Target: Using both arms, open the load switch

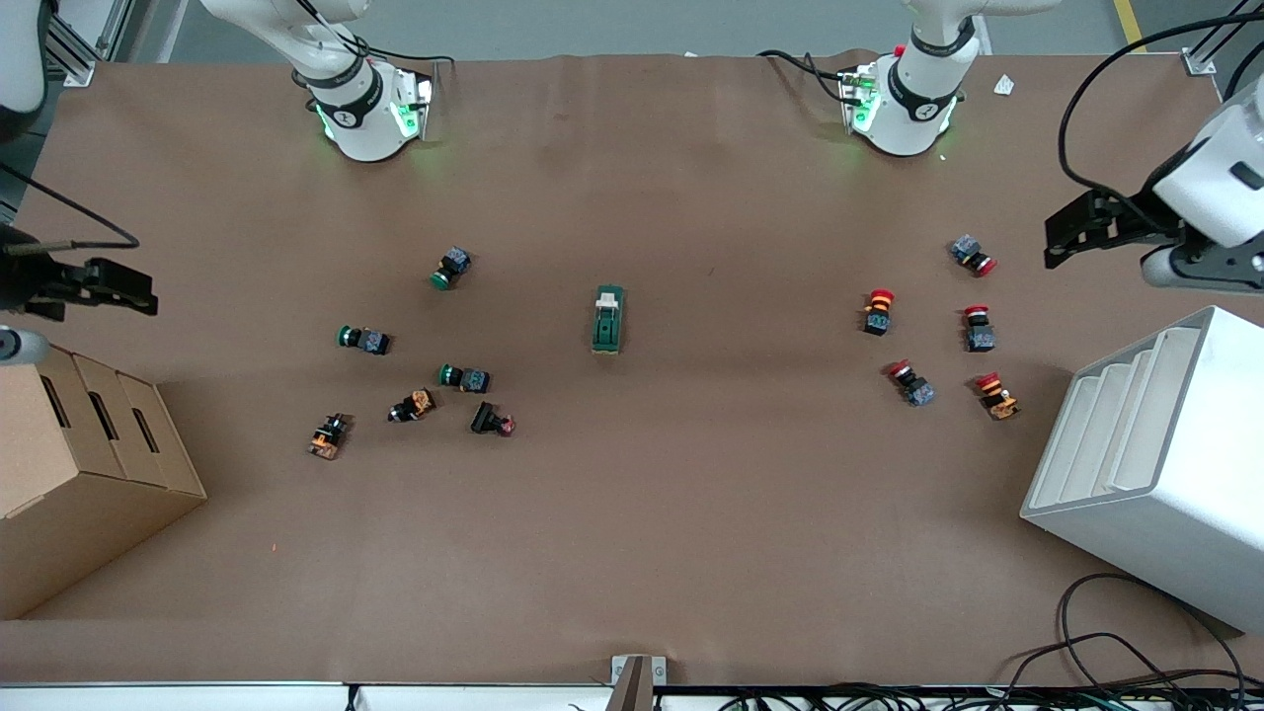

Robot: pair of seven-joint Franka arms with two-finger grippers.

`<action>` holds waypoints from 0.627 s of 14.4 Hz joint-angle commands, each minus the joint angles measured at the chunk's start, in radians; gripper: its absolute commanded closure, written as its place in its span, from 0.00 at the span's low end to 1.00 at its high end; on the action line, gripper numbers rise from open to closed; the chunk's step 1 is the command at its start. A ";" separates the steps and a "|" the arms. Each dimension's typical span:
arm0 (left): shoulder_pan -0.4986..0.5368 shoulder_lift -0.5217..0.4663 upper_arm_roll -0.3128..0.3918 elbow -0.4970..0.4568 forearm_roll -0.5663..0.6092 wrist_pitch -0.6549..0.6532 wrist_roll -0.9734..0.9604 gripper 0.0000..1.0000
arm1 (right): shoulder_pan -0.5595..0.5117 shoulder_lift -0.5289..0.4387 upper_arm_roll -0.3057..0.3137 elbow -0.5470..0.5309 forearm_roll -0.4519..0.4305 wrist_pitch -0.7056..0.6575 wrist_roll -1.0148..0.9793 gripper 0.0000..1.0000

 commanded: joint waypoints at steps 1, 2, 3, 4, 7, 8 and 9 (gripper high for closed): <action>0.014 -0.088 0.010 -0.099 -0.018 0.002 0.024 0.00 | -0.018 -0.083 0.005 -0.089 -0.005 0.011 -0.005 0.00; 0.014 -0.111 0.012 -0.122 -0.016 0.003 0.029 0.00 | -0.024 -0.099 0.005 -0.093 0.004 0.006 -0.006 0.00; 0.014 -0.139 0.012 -0.157 -0.016 0.005 0.028 0.00 | -0.035 -0.120 0.005 -0.112 0.013 0.009 -0.009 0.00; 0.018 -0.166 0.009 -0.194 -0.016 0.017 0.028 0.00 | -0.038 -0.143 0.005 -0.133 0.018 0.014 -0.010 0.00; 0.031 -0.197 -0.013 -0.220 -0.018 0.022 0.018 0.00 | -0.040 -0.189 0.005 -0.187 0.018 0.031 -0.012 0.00; 0.031 -0.197 -0.014 -0.220 -0.018 0.019 0.017 0.00 | -0.041 -0.206 0.005 -0.204 0.021 0.032 -0.012 0.00; 0.032 -0.197 -0.017 -0.220 -0.018 0.016 0.012 0.00 | -0.041 -0.225 0.005 -0.216 0.023 0.029 -0.012 0.00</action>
